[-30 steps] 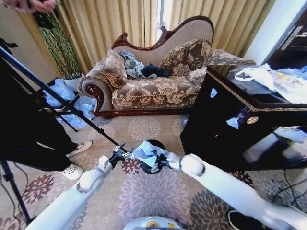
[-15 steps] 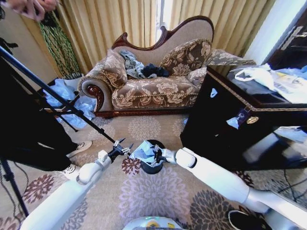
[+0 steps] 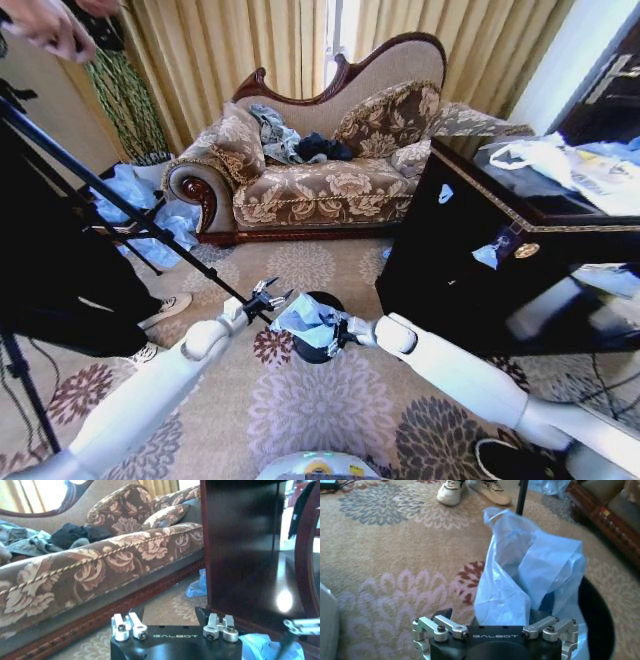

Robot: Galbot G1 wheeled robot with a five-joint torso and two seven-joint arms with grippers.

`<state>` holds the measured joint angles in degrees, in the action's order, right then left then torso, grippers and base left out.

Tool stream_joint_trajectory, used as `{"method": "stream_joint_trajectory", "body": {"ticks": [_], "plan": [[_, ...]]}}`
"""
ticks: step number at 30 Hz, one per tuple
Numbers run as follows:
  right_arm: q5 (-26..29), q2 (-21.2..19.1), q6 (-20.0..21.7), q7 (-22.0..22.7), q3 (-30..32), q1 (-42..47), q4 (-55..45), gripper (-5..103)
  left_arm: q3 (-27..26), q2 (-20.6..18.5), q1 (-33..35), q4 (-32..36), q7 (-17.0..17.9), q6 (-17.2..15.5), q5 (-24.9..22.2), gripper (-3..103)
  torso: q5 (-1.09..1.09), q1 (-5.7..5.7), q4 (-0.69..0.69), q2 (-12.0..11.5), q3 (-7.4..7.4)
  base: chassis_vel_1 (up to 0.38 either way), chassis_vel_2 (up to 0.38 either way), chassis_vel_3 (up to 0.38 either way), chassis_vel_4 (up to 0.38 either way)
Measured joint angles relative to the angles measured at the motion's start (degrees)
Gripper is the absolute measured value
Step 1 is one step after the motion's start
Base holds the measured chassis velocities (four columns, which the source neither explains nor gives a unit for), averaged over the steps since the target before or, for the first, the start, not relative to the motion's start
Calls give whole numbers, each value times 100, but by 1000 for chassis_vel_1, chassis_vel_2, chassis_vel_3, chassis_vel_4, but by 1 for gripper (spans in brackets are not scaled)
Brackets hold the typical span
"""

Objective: Place a garbage bag over the trash bin.

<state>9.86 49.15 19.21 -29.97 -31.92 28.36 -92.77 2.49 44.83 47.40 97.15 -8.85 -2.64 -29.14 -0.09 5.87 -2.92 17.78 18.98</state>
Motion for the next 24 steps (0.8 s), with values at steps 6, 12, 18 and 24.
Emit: {"method": "stream_joint_trajectory", "body": {"ticks": [6, 12, 18, 24], "plan": [[2, 26, -52, -9, 6, 98, 93, 100, 267, 5, -326, -246, -100, 66, 55, 70, 0, 0, 2, 0, 0, 0, 0, 0, 0], [23, -116, -73, -15, 45, 238, -43, 100, 698, 47, -833, -676, -329, 144, 183, 75, 0, 0, 1, 0, 0, 0, 0, 0, 0], [26, -231, -70, -5, 202, 440, -221, 100, 1442, 41, -1224, -875, -457, 144, 156, 85, 0, 0, 1, 0, 0, 0, 0, 0, 0], [-55, -299, -76, 24, 374, 703, -313, 100, 2060, -48, -1455, -826, -612, 151, 119, 94, 0, 0, 1, 0, 0, 0, 0, 0, 0]]}}
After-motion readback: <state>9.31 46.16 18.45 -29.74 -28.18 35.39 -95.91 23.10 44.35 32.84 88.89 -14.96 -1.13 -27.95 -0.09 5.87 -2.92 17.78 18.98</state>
